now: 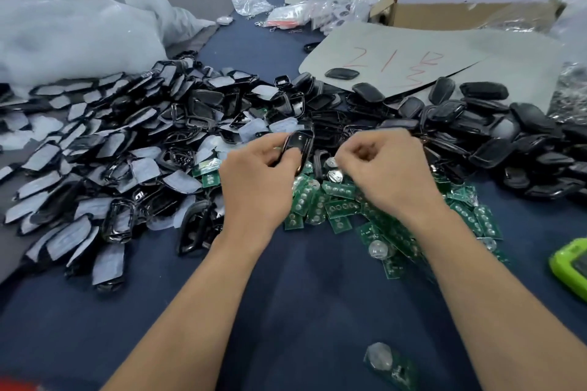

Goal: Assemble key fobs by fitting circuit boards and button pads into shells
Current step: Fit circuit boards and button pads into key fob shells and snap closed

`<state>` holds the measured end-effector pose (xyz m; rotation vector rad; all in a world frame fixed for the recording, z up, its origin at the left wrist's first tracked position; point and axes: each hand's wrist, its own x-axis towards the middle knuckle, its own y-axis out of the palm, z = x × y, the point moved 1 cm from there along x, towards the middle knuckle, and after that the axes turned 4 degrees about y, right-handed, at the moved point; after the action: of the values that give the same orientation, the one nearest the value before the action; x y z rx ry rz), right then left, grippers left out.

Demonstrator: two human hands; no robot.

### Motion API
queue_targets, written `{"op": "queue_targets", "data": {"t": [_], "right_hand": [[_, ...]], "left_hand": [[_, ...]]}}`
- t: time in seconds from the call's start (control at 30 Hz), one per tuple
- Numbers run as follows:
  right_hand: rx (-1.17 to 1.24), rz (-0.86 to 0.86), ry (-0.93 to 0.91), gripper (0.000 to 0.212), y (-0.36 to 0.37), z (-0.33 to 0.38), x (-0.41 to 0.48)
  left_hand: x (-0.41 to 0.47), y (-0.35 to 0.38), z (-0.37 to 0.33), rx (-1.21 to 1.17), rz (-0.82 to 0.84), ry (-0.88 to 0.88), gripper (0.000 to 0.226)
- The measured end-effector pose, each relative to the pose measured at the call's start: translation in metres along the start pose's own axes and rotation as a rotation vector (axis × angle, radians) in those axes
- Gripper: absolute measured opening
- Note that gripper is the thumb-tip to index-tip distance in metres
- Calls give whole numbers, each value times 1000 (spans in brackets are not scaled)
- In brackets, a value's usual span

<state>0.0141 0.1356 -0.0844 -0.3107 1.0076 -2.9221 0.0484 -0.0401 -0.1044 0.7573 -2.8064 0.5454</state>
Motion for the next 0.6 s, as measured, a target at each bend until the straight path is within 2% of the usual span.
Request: {"op": "queue_targets", "data": {"t": [0.03,0.13,0.23,0.3,0.37,0.5,0.6], "right_hand": [[-108,115,11,9,1,2,-5],[-353,309,52,34,5,8,-14],[-415,327,39,36,7,14,-16],[-406,285,10,32,8,13,-16],[-291,187,5,27,3,9,-13],[127,-7,139,25,-10,3,-6],[513,2,215,24,-9,5,-7]], "left_hand": [[1,-1,1,-77,-9,-73,25],[1,-3,2,-179,-15,-158,23],[0,-3,-2,-254,14,-149,14],[0,-3,-3,-321,27,-151,21],[0,-2,-3,-392,47,-170,28],[-1,-1,-6,-492,146,-195,38],[-1,1,-9,-534,200,-205,37]]}}
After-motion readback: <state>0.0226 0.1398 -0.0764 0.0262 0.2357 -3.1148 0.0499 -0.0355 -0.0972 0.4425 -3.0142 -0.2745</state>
